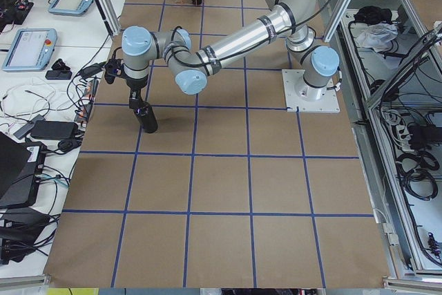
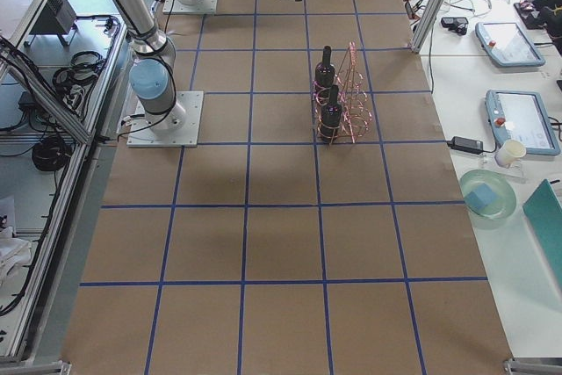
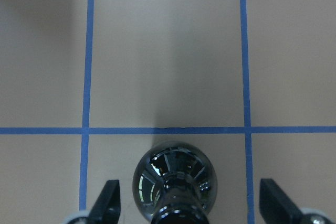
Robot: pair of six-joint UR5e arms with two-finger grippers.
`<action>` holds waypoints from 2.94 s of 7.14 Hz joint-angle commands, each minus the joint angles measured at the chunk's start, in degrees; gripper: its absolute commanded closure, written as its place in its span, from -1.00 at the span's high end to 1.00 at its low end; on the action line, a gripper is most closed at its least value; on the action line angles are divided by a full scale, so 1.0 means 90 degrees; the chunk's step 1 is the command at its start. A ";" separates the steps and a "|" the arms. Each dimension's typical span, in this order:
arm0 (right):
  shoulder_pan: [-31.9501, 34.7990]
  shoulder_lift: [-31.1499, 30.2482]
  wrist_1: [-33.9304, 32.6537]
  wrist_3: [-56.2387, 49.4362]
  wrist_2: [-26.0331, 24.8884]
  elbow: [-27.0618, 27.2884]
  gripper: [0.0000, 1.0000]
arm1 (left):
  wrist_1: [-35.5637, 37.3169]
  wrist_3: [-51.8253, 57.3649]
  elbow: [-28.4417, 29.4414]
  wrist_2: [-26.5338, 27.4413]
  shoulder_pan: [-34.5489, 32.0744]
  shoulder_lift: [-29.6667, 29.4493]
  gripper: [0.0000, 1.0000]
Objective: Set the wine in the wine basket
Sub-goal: 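Lift the bottle by its neck with the left gripper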
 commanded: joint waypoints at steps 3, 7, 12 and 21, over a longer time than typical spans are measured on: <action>0.0000 0.0000 -0.0010 0.0002 0.0000 0.0000 1.00 | 0.0135 0.0291 0.0059 0.0021 -0.0004 -0.0104 0.65; 0.0000 0.0000 0.0000 0.0011 0.0000 0.0000 1.00 | 0.0018 0.0223 0.0010 0.0168 -0.0004 -0.0115 -0.72; 0.0000 0.0000 -0.0010 0.0021 0.0000 0.0000 1.00 | -0.0468 0.0155 0.0010 0.0177 -0.0169 0.0294 -1.00; 0.0000 0.0010 -0.0010 -0.0018 0.0000 0.0000 1.00 | -0.0315 -0.3847 -0.1483 0.0705 -0.2561 0.1604 -1.00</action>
